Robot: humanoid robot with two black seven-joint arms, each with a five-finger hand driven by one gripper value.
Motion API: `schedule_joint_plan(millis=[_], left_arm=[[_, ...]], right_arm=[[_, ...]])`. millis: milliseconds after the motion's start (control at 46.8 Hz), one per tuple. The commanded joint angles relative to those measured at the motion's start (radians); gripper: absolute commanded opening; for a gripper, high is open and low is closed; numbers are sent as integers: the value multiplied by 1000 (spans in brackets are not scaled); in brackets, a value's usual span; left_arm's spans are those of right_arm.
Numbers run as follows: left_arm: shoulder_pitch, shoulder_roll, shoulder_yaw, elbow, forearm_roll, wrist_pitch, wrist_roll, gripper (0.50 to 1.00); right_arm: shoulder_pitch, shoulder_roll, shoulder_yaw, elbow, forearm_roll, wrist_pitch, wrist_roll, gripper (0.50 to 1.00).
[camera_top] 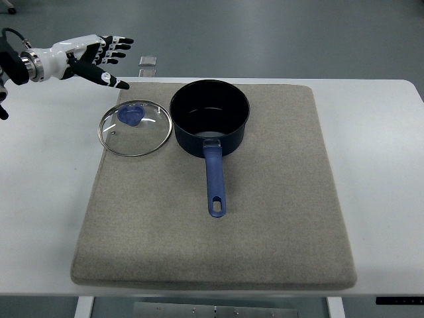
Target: Open pot lid and place left with left hand
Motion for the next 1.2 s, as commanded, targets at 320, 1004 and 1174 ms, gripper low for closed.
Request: schedule_joint_plan(millis=[320, 1004, 1174], left_arm=[[63, 0, -12, 29, -532, -84, 3, 992], [147, 34, -14, 52, -905, -122, 6, 992], [164, 52, -15, 52, -908, -122, 6, 992]], right_arm=[[1, 0, 0, 0, 0, 0, 0, 917], [1, 0, 0, 0, 0, 0, 0, 917], [1, 0, 0, 0, 0, 0, 0, 917]])
